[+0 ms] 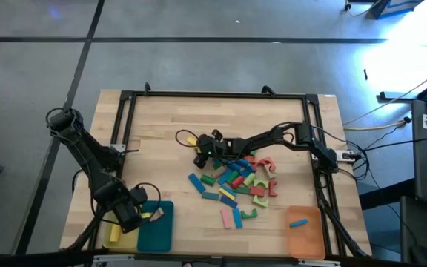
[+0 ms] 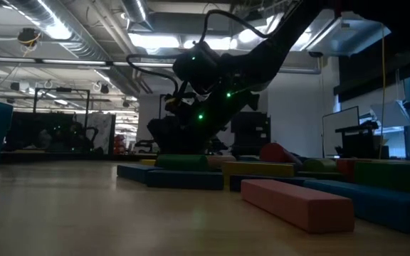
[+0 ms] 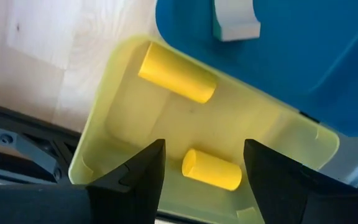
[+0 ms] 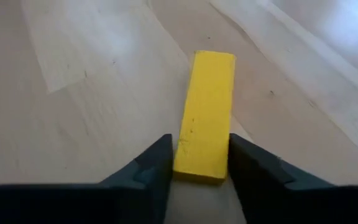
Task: Sort blocks by size
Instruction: Put the yellow rectangular block into the orange bin
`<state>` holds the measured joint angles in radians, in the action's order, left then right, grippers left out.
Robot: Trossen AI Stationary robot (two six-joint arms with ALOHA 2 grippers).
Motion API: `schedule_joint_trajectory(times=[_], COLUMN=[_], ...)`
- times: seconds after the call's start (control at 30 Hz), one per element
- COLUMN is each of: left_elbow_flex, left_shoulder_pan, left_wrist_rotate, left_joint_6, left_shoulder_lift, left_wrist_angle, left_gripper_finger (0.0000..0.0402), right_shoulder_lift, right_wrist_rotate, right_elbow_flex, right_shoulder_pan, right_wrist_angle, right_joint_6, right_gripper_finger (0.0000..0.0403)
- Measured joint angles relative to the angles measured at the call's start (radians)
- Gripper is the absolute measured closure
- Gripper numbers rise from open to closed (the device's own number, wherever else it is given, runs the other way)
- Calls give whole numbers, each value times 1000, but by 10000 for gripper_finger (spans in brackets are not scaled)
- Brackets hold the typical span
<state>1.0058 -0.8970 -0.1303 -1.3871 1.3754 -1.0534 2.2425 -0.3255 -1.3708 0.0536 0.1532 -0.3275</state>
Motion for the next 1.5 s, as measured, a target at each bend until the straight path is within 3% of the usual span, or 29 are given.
schedule_joint_trajectory(times=[0.1, 0.37, 0.67, 0.87, 1.17, 1.5], left_elbow_flex=[0, 0, 0, 0, 0, 0], left_shoulder_pan=[0, 0, 4, 4, 3, 7], left_wrist_rotate=[23, 83, 280, 394, 641, 742], left_joint_6=[0, 9, 147, 211, 308, 329], left_shoulder_lift=[0, 0, 0, 0, 0, 0], left_wrist_angle=[0, 0, 0, 0, 0, 22], left_gripper_finger=[203, 203, 203, 203, 203, 203], right_shoulder_lift=[0, -1, -97, -157, -176, -176], right_wrist_rotate=[3, 13, 88, 187, 480, 452], right_elbow_flex=[0, 0, -31, -177, -552, -776], right_shoulder_pan=[0, 0, 1, -1, -3, -98], right_wrist_angle=[4, 3, -121, -367, -918, -1316], right_joint_6=[0, 1, 50, 109, 65, -35], right_gripper_finger=[292, 292, 287, 284, 282, 281])
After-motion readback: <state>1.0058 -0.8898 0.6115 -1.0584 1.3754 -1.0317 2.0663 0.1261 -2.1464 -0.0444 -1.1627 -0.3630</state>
